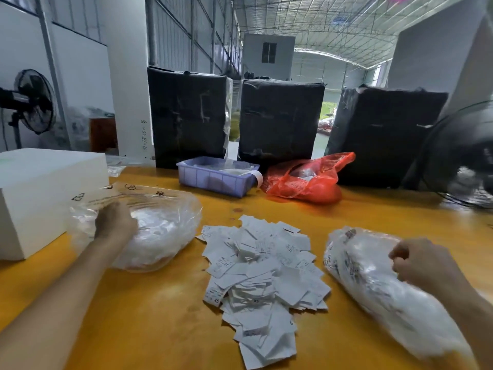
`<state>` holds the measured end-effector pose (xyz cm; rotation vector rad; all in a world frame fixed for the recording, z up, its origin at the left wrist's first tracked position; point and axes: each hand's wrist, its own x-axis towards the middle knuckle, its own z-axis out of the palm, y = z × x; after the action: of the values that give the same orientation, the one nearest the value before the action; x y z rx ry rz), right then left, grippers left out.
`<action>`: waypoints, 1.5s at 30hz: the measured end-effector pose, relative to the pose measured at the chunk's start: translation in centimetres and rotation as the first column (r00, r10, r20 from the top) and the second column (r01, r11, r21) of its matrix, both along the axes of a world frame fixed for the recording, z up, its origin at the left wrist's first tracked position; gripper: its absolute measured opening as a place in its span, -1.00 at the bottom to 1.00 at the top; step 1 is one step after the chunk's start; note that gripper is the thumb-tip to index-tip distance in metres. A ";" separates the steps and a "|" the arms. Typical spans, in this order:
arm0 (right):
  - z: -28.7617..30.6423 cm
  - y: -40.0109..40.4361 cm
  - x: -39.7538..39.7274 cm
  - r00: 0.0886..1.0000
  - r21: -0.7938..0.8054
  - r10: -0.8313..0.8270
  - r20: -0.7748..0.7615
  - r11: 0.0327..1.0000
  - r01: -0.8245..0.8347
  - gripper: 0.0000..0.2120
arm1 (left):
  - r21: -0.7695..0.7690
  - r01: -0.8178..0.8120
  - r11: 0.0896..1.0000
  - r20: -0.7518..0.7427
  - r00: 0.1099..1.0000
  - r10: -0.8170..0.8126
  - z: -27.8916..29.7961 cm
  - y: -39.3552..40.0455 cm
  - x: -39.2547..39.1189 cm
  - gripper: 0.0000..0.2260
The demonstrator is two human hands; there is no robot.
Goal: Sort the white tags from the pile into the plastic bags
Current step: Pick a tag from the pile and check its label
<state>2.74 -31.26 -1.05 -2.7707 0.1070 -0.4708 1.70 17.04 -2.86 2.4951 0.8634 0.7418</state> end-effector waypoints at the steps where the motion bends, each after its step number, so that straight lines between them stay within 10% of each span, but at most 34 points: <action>1: -0.7 -0.9 0.2 0.993 -0.131 -0.049 -0.104 0.991 0.035 -0.84 | 0.064 -0.004 0.998 -0.038 0.999 0.006 0.1 -0.4 0.3 -0.91; 7: -4.6 -2.4 1.2 0.983 -0.097 -0.048 -0.180 0.995 0.031 -0.70 | 0.319 0.142 0.937 0.146 0.970 -0.197 0.6 -8.0 2.1 -0.66; 14: -5.0 -2.5 1.1 0.994 -0.069 -0.082 -0.069 0.995 0.077 -0.85 | 0.192 0.650 0.735 0.086 0.735 -0.673 -1.6 -15.6 2.8 -0.82; 26: -2.2 3.0 0.4 0.734 0.280 -0.043 0.678 0.938 -0.203 -0.94 | -0.005 0.759 0.651 0.183 0.640 -0.746 -3.1 -18.0 2.3 -0.86; 30: -1.3 6.9 1.0 0.833 0.430 0.072 0.548 0.830 -0.355 -0.91 | -0.086 0.779 0.621 0.181 0.625 -0.759 -3.5 -18.6 2.3 -0.85; 34: -1.0 8.7 0.9 0.939 0.831 0.265 0.220 0.453 -0.323 -0.93 | -0.260 0.807 0.530 0.288 0.589 -0.755 -3.4 -18.9 2.2 -0.87; 39: -2.5 11.7 0.0 0.882 0.840 0.455 0.122 0.426 -0.336 -0.92 | -0.809 0.587 -0.040 0.478 0.616 -0.626 -1.7 -19.6 1.8 -0.33; 45: -3.3 12.3 -0.5 0.863 0.856 0.486 0.138 0.379 -0.351 -0.95 | -0.779 0.625 0.052 0.428 0.590 -0.685 -2.1 -18.7 1.4 -0.74</action>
<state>2.28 -18.96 -4.36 -1.6846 -0.2751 -0.0236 3.11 -1.66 -4.98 1.5271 -0.0787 -0.1843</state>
